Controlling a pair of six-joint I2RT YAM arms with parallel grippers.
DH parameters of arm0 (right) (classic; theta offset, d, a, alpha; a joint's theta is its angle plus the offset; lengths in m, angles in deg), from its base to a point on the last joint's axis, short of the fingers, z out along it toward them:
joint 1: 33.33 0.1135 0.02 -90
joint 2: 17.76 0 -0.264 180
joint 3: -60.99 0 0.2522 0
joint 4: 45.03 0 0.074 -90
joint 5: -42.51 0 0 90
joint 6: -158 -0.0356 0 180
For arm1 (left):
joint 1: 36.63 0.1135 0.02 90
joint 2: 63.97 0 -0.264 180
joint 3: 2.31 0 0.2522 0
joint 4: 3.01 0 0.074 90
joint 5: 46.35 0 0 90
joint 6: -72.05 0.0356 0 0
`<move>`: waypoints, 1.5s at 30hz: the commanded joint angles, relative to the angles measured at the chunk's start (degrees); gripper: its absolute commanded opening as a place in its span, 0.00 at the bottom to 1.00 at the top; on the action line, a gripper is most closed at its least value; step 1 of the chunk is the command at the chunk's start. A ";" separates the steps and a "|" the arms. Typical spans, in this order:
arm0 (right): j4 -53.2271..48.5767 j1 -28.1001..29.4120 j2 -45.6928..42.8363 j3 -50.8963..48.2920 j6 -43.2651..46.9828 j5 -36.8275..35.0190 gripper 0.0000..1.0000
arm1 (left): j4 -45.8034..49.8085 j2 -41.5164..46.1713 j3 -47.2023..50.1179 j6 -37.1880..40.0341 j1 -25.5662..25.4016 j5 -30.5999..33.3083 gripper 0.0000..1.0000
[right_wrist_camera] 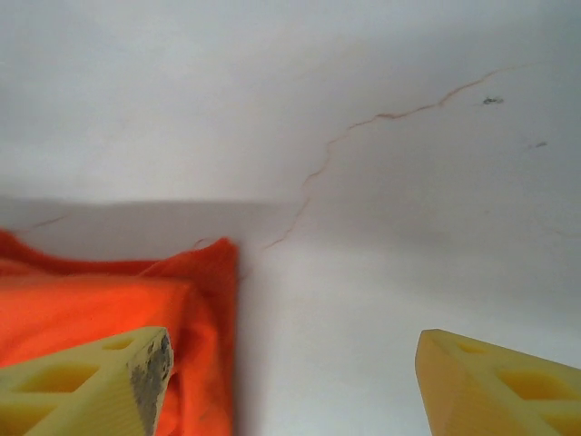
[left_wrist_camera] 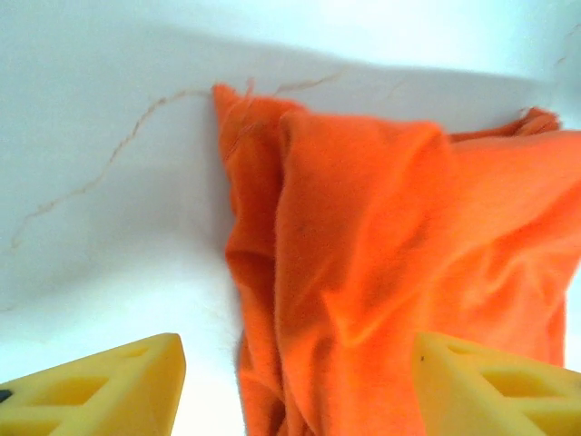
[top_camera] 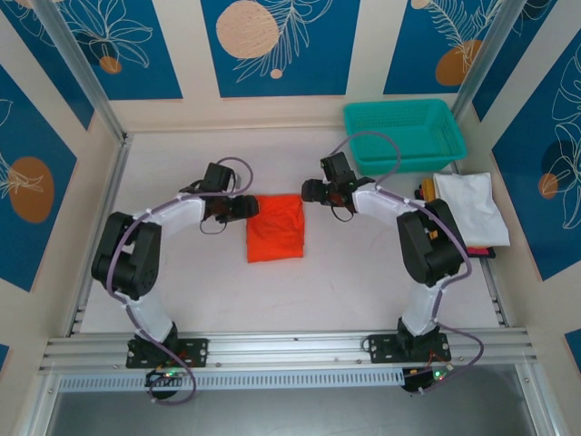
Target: Fold and stack the t-shirts
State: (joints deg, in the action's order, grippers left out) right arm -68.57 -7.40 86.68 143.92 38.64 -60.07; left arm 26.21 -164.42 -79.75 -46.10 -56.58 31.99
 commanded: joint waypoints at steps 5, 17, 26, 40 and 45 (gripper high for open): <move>3.45 3.31 -5.31 -5.93 -2.79 3.73 0.73 | 3.36 -5.65 -8.87 0.75 0.41 0.84 0.45; 2.82 3.53 -7.59 -7.08 -2.72 3.91 0.74 | 4.28 -11.89 -13.97 -0.88 0.76 1.95 0.14; 3.84 3.33 -5.51 -7.51 -7.37 10.29 0.73 | 4.00 -7.89 -10.17 -0.51 2.16 4.00 0.00; 0.53 6.00 5.19 -0.14 -4.37 17.08 0.72 | -1.31 -9.13 -3.93 -2.46 2.90 2.96 0.24; -0.70 7.07 8.26 2.36 -2.78 17.76 0.72 | -4.47 -4.89 -1.02 -2.72 2.96 1.48 0.54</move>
State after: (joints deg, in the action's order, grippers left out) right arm -67.33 -1.04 93.72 144.29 34.00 -44.62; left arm 23.17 -172.76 -82.61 -48.72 -54.04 34.53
